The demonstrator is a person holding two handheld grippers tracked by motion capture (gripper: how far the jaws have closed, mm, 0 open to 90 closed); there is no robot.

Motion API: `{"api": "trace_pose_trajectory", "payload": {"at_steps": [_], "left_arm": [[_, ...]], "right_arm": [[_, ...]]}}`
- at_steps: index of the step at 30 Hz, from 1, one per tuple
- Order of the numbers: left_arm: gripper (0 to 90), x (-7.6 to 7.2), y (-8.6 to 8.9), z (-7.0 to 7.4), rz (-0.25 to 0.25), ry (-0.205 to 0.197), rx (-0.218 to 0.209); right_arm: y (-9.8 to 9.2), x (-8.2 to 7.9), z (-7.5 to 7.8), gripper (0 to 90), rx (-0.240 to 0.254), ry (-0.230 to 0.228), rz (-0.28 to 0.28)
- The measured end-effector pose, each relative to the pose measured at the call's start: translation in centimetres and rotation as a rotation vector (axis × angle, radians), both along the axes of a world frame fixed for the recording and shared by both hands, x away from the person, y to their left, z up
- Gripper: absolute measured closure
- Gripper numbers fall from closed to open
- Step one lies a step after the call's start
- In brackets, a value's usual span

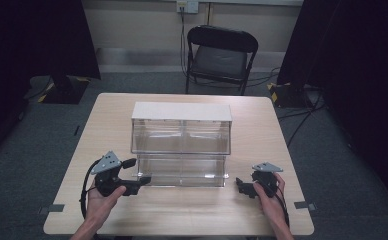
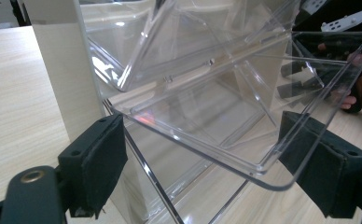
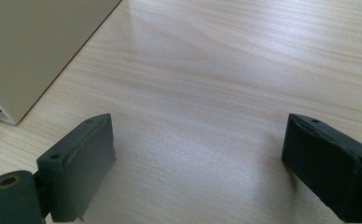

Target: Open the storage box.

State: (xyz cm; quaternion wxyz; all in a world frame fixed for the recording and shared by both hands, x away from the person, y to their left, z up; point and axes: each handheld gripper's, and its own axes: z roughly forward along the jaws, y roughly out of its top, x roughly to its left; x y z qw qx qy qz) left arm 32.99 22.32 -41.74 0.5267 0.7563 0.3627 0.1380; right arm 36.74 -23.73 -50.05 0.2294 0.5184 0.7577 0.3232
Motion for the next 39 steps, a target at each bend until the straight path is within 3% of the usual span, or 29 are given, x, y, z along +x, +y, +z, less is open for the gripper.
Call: {"api": "trace_pose_trajectory", "payload": {"at_steps": [8,16,24,36,39], "left_arm": [[15.7,0.2,0.2,0.5,0.011,-0.019,-0.024],[15.8,0.2,0.2,0.8,0.008,-0.024,-0.002],[15.7,0.2,-0.1,1.4,-0.003,-0.041,-0.014],[15.4,0.6,-0.1,1.8,-0.002,-0.029,-0.03],[15.6,0.7,0.0,1.9,-0.009,-0.024,-0.059]], "right_arm": [[0.0,0.0,0.0,8.5,0.0,0.001,0.003],[0.0,0.0,0.0,8.0,-0.002,0.0,0.003],[0.1,0.1,0.0,6.4,-0.004,0.003,0.009],[0.1,0.1,0.0,6.3,-0.003,0.003,0.009],[0.1,0.1,0.0,6.4,-0.003,0.003,0.009]]}}
